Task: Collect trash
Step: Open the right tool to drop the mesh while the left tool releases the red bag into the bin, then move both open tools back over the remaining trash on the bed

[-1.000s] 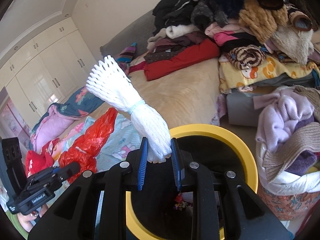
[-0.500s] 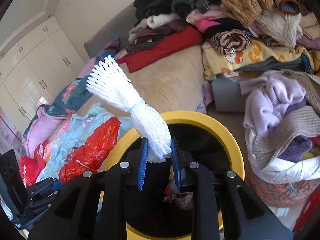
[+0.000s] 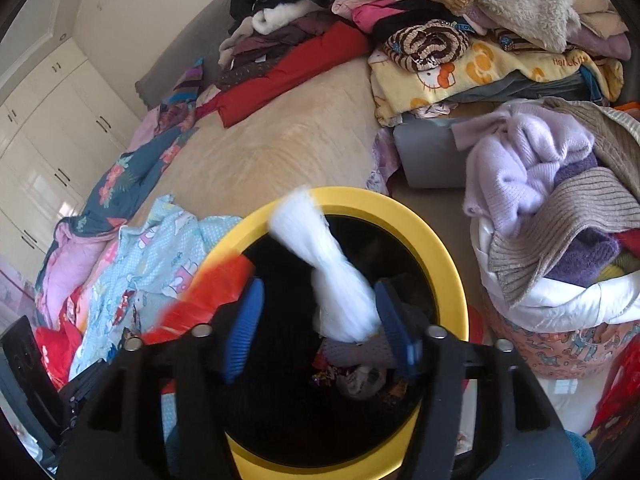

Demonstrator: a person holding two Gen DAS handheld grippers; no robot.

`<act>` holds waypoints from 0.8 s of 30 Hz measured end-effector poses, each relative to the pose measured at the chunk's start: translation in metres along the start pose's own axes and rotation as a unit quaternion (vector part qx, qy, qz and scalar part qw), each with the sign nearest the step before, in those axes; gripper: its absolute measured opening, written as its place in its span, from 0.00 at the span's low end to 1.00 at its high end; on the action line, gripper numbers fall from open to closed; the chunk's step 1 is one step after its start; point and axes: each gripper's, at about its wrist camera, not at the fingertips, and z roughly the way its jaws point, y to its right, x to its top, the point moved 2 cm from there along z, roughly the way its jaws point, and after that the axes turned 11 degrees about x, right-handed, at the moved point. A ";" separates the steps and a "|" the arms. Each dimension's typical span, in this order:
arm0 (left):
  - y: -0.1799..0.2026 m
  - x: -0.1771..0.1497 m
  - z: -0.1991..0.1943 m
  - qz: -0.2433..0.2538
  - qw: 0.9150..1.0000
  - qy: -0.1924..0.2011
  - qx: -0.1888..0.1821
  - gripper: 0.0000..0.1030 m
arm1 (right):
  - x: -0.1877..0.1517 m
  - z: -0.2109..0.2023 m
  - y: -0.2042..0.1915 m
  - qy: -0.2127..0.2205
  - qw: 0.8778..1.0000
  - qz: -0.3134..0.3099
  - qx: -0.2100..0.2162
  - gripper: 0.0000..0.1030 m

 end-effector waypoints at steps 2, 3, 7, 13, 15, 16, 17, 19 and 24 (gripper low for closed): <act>-0.005 0.001 -0.006 -0.010 1.000 0.014 0.007 0.76 | 0.000 -0.001 -0.003 0.004 1.000 -0.008 -0.003 0.61; -0.007 0.003 -0.009 -0.013 1.000 0.020 0.013 0.83 | 0.001 -0.002 -0.005 0.006 1.000 -0.011 -0.002 0.64; -0.017 0.006 -0.023 -0.030 0.998 0.049 0.023 0.89 | 0.004 -0.008 -0.017 0.028 0.999 -0.030 0.011 0.69; -0.029 0.010 -0.035 -0.049 0.996 0.067 0.033 0.89 | 0.005 -0.016 -0.049 0.051 0.995 -0.084 0.029 0.76; -0.034 0.011 -0.040 -0.055 0.995 0.075 0.039 0.89 | 0.005 -0.017 -0.058 0.053 0.993 -0.099 0.033 0.78; -0.037 0.011 -0.042 -0.057 0.994 0.079 0.043 0.89 | 0.004 -0.018 -0.063 0.055 0.992 -0.108 0.037 0.79; -0.040 0.011 -0.044 -0.059 0.994 0.082 0.046 0.89 | 0.003 -0.018 -0.067 0.056 0.991 -0.114 0.038 0.79; -0.047 0.011 -0.049 -0.063 0.993 0.089 0.053 0.89 | 0.001 -0.019 -0.077 0.059 0.989 -0.129 0.043 0.80; -0.068 0.011 -0.060 -0.081 0.988 0.106 0.073 0.89 | -0.004 -0.018 -0.096 0.060 0.985 -0.152 0.058 0.81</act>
